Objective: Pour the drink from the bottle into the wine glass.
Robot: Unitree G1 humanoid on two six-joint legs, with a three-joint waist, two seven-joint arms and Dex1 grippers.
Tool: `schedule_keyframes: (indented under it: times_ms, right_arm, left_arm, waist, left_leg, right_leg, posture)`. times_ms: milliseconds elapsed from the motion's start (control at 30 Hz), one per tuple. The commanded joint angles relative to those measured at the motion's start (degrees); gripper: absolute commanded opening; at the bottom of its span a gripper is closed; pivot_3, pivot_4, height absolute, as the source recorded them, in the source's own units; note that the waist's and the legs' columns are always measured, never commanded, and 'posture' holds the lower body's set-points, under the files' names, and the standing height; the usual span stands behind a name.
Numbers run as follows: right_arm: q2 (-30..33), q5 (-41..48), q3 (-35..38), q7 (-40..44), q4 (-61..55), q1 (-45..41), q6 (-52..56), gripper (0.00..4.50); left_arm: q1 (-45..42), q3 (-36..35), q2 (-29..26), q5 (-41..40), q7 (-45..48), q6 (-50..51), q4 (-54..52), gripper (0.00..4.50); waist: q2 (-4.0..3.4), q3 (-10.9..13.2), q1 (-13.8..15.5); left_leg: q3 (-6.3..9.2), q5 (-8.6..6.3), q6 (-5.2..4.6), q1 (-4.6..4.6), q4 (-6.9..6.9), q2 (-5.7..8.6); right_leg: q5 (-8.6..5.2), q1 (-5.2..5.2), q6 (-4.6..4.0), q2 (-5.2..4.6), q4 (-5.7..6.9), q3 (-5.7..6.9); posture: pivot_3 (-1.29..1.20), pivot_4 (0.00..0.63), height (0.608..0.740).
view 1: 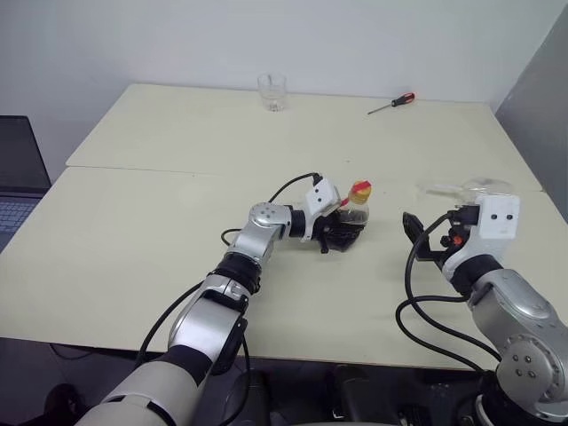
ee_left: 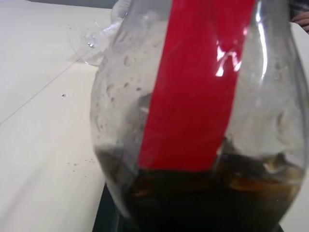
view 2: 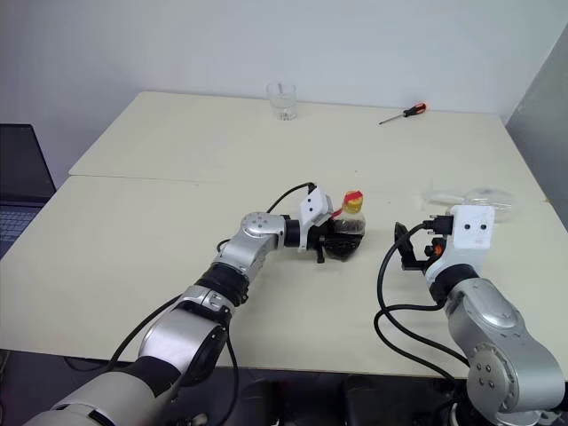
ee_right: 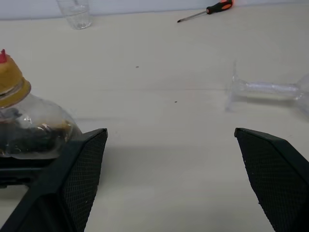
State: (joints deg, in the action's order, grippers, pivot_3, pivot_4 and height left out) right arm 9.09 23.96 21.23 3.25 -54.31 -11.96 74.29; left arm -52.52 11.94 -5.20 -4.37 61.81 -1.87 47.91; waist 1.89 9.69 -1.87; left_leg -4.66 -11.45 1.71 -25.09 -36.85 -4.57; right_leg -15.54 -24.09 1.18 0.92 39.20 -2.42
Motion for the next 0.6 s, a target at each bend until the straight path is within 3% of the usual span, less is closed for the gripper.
schedule_keyframes:
  times_ms: [33,133,367,600]
  right_arm:
    - [0.79,3.45,0.42,2.83,-3.57,-1.16,-0.47,4.50]
    - [-0.86,7.14,-1.31,3.88,-4.32,-3.97,0.89,4.50]
    - [-5.15,5.66,-6.48,-2.08,-0.14,-12.23,1.14,4.50]
    - [-6.11,3.88,-9.39,-3.83,3.73,-13.17,-1.98,4.50]
  left_arm:
    - [-1.58,-0.95,0.36,-0.39,-0.12,-1.56,-0.96,0.86]
    - [-1.68,-1.06,0.23,-0.37,-0.19,-1.56,-0.96,0.86]
    - [-1.47,-1.21,0.08,-0.34,-0.49,-1.53,-1.43,0.86]
    - [-1.23,-1.25,0.09,-0.38,-0.80,-1.25,-2.14,0.86]
  waist:
    - [0.00,0.00,0.00]
    - [0.00,0.00,-0.06]
    - [0.00,0.00,0.01]
    - [0.00,0.00,0.03]
  left_leg:
    - [0.00,0.00,0.00,0.00,0.00,0.00]
    - [-0.01,0.00,0.00,0.00,0.00,0.01]
    - [0.02,0.00,0.00,-0.03,0.00,0.00]
    - [-0.04,0.00,0.00,-0.11,-0.02,0.01]
  right_leg:
    - [0.00,0.00,0.00,0.00,0.00,0.00]
    - [0.00,0.00,0.00,0.00,-0.01,-0.04]
    - [0.00,0.00,0.00,0.01,-0.06,0.00]
    - [0.03,-0.02,-0.05,-0.04,-0.12,0.00]
  posture:
    - [0.00,0.150,0.740]
    - [0.00,0.150,0.740]
    - [0.00,0.150,0.740]
    - [0.00,0.150,0.740]
